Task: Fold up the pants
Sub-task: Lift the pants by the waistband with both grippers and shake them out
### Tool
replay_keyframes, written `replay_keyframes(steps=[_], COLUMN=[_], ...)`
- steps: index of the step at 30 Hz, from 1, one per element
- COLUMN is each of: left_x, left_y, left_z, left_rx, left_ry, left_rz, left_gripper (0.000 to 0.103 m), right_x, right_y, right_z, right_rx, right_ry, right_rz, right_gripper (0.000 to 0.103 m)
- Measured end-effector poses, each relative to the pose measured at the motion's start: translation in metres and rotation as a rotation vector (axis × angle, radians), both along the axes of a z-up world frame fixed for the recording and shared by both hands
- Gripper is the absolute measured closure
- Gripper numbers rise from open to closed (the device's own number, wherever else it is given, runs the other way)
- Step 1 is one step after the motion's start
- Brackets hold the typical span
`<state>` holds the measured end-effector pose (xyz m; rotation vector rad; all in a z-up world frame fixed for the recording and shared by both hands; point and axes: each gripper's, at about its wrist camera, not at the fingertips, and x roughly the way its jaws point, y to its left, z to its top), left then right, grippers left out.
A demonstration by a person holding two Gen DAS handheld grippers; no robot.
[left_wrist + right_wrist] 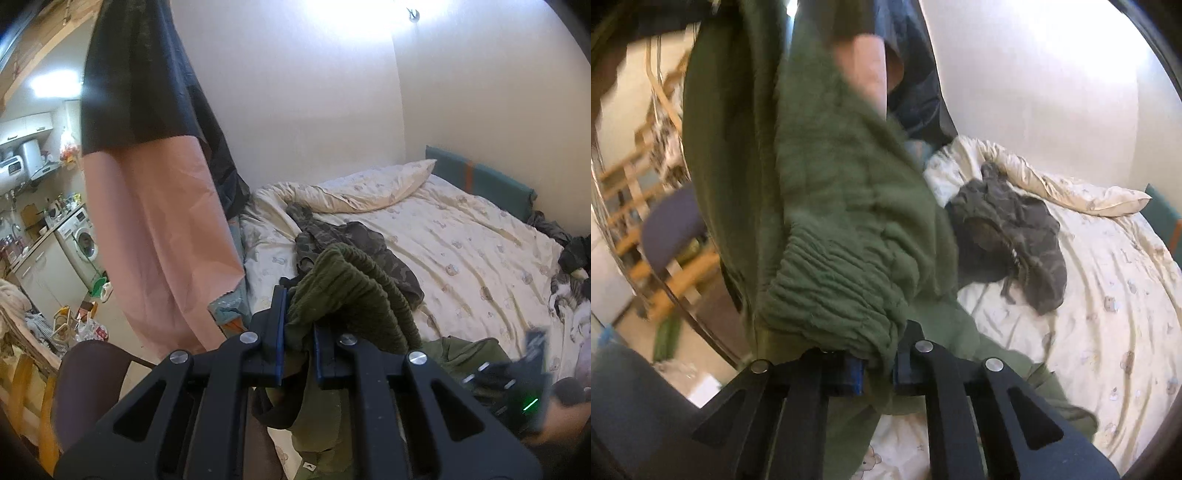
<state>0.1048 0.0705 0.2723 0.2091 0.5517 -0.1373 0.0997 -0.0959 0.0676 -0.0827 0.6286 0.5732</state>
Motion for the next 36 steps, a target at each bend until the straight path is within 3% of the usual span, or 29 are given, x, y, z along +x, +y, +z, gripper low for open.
replay_keyframes(steps=[4, 7, 11, 13, 20, 22, 27, 29, 31, 32, 36], left_x=[-0.025, -0.057, -0.096, -0.119, -0.181, -0.189, -0.208, -0.221, -0.230, -0.232, -0.252], left_y=[0.019, 0.021, 0.019, 0.013, -0.010, -0.013, -0.022, -0.028, -0.035, -0.039, -0.043], left_z=[0.025, 0.056, 0.113, 0.144, 0.253, 0.283, 0.346, 0.368, 0.381, 0.385, 0.406], left_rx=[-0.061, -0.050, -0.093, -0.083, 0.054, 0.045, 0.098, 0.183, 0.315, 0.362, 0.399], left_ry=[-0.018, -0.105, -0.212, -0.280, -0.483, -0.505, -0.597, -0.653, -0.688, -0.697, -0.750], left_rz=[0.018, 0.000, -0.024, -0.037, 0.005, 0.033, 0.057, 0.073, 0.110, 0.120, 0.131], left_gripper=[0.094, 0.094, 0.094, 0.094, 0.093, 0.093, 0.093, 0.093, 0.093, 0.093, 0.093], right_x=[-0.019, -0.032, -0.062, -0.074, -0.126, -0.128, -0.147, -0.157, -0.162, -0.169, -0.203], right_y=[-0.053, -0.085, -0.100, -0.104, -0.114, -0.118, -0.116, -0.116, -0.105, -0.105, -0.110], right_z=[0.088, 0.176, 0.297, 0.342, 0.479, 0.505, 0.566, 0.578, 0.581, 0.585, 0.606], right_rx=[0.093, 0.093, -0.041, -0.085, -0.203, -0.178, -0.232, -0.284, -0.437, -0.458, -0.420], right_ry=[-0.073, -0.160, -0.360, -0.425, -0.610, -0.614, -0.656, -0.694, -0.695, -0.688, -0.737], right_rz=[0.004, -0.026, -0.068, -0.092, -0.196, -0.205, -0.259, -0.278, -0.269, -0.265, -0.307], right_gripper=[0.097, 0.098, 0.098, 0.098, 0.099, 0.099, 0.099, 0.099, 0.099, 0.099, 0.099])
